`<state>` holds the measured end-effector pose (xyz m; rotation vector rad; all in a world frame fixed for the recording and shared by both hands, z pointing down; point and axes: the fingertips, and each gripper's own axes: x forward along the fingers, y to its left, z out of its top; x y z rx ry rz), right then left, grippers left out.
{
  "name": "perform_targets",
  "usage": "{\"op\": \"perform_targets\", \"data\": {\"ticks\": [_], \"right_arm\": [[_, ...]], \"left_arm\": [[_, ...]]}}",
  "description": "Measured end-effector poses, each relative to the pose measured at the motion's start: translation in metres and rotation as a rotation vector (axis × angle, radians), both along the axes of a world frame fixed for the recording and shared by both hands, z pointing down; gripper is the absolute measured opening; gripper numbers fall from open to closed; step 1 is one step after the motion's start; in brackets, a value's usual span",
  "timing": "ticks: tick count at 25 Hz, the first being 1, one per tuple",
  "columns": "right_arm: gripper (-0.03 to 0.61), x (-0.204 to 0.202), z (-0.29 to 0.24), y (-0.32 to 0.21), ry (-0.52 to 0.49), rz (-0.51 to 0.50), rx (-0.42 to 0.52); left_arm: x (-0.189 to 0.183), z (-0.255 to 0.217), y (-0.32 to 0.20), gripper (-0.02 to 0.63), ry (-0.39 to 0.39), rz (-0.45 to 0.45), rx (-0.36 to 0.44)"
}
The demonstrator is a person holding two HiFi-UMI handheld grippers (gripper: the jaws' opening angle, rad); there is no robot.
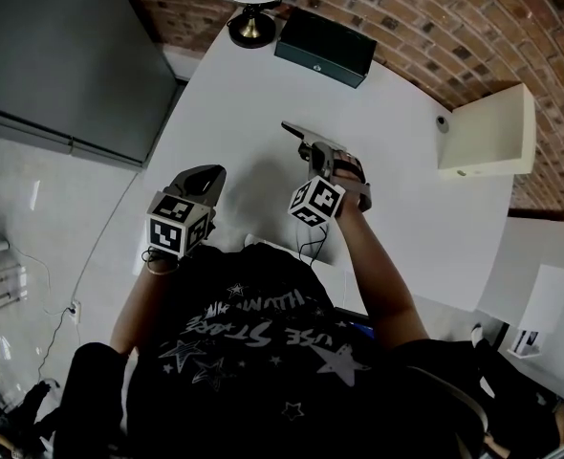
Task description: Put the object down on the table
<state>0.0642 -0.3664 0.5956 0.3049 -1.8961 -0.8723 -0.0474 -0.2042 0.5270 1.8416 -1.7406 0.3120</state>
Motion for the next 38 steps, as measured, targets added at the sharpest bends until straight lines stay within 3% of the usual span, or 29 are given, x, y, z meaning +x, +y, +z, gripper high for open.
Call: {"op": "perform_targets", "data": {"ticks": [16,22,29,38], "right_arm": [[0.052,0.010,0.011,0.013,-0.035,0.042,-0.034],[0.118,0.013,0.008,0.022,-0.067,0.079,-0.110],[0.152,0.025,-0.009,0.026,-0.205,0.219,-0.220],[0.124,0.056,-0.042,0.030,-0.314,0.481,-0.213]], "left_arm": [[0.009,-0.002,0.010,0.028,-0.026,0.021,-0.006],[0.017,-0.009,0.014,0.028,-0.029,0.034,-0.003],[0.017,-0.014,0.004,0.028,-0.040,0.092,-0.028],[0.024,-0.017,-0.020,0.028,-0.036,0.282,0.018]]}}
